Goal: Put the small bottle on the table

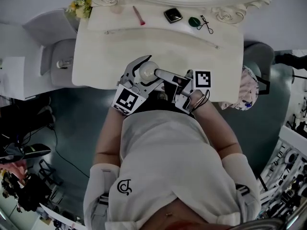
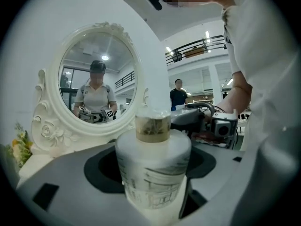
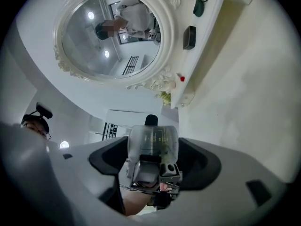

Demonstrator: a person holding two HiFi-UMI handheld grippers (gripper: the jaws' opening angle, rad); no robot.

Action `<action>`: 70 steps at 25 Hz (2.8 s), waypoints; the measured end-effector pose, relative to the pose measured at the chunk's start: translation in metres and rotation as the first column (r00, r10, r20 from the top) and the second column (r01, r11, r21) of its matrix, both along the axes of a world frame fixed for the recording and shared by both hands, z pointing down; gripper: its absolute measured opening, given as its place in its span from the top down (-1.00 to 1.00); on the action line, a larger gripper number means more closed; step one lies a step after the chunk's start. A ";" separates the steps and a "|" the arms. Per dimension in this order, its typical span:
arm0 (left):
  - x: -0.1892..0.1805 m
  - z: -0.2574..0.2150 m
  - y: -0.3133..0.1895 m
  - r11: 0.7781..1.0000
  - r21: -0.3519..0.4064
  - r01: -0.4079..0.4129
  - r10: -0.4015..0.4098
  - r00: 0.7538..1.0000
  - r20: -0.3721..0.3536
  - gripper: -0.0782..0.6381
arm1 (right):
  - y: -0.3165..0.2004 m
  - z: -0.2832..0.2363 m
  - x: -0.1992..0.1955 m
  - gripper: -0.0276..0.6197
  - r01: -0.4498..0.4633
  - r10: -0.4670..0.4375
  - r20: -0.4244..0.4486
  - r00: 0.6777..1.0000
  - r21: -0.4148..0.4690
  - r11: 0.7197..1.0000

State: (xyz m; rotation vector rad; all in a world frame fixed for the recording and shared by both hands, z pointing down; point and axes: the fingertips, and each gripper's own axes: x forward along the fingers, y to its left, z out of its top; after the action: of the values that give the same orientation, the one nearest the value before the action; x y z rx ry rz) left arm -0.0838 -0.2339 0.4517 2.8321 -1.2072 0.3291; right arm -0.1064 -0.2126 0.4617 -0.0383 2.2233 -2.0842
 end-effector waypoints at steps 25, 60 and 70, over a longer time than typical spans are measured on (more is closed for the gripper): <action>-0.003 0.153 -0.037 0.956 -0.237 -0.176 0.203 0.974 0.096 -0.19 | -0.044 0.140 0.013 0.02 -0.227 0.198 -0.325 0.925 -0.054 0.972; -0.026 0.062 -0.041 0.998 -0.057 -0.019 0.030 0.978 0.207 0.23 | -0.069 0.061 0.044 0.90 -0.299 0.364 -0.369 0.855 0.223 0.928; -0.045 -0.018 -0.048 0.993 0.014 0.114 -0.115 0.990 0.083 0.74 | -0.082 -0.015 0.060 0.90 -0.360 0.518 -0.286 0.806 0.457 0.813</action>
State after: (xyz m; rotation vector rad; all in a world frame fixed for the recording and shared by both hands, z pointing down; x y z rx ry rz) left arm -0.1286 -0.2820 0.4338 2.7667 -1.3839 0.4410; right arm -0.0465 -0.2950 0.4472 -0.9487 2.4742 -1.4552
